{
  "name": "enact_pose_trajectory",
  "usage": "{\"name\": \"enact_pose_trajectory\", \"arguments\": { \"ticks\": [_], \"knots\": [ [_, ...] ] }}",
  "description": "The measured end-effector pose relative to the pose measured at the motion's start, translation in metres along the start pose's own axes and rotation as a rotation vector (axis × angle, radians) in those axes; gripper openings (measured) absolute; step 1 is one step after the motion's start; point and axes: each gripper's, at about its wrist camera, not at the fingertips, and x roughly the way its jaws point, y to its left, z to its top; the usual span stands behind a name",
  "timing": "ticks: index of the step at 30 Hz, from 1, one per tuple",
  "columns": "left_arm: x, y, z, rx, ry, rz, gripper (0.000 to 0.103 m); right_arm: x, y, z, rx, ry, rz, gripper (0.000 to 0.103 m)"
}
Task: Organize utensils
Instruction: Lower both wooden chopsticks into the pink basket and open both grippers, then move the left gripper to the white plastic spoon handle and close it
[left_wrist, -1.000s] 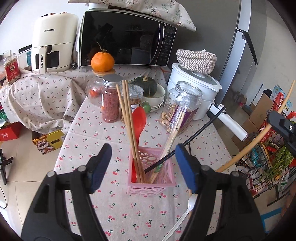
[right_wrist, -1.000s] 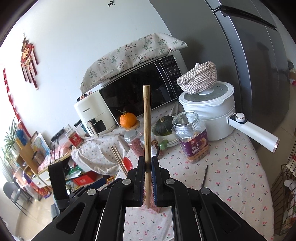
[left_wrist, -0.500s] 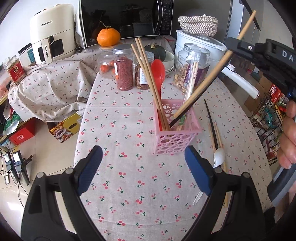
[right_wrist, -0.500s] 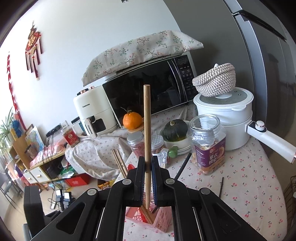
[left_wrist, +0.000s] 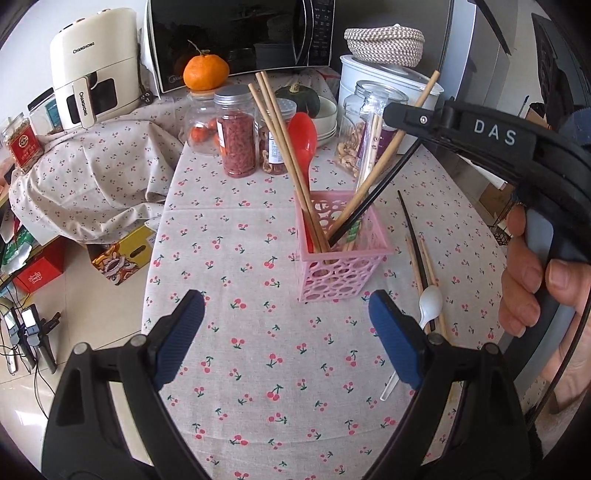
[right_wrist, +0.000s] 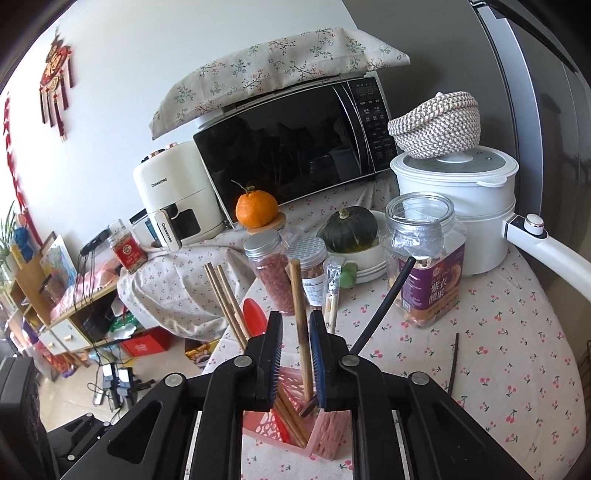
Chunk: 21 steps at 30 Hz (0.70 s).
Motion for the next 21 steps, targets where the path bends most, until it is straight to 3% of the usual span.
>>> {"name": "enact_pose_trajectory", "arguments": {
  "ticks": [3, 10, 13, 17, 19, 21],
  "knots": [
    [-0.001, -0.003, 0.000, -0.006, -0.004, -0.002, 0.093, -0.017, 0.000, 0.005, 0.003, -0.019, 0.012, 0.044],
    [-0.008, -0.015, 0.000, 0.010, -0.044, 0.010, 0.102, -0.066, -0.010, 0.017, 0.004, -0.050, -0.005, 0.067],
    [-0.009, -0.022, 0.000, 0.018, -0.055, 0.006, 0.102, -0.087, -0.018, 0.018, -0.005, -0.062, -0.048, 0.080],
    [-0.009, -0.029, -0.001, 0.018, -0.081, 0.012, 0.102, -0.108, -0.035, 0.017, -0.012, -0.076, -0.112, 0.090],
    [-0.008, -0.032, -0.002, 0.005, -0.089, -0.002, 0.102, -0.113, -0.045, 0.015, -0.011, -0.069, -0.137, 0.099],
    [-0.006, -0.035, -0.002, -0.013, -0.088, -0.021, 0.103, -0.114, -0.057, 0.011, 0.002, -0.048, -0.156, 0.103]
  ]
}}
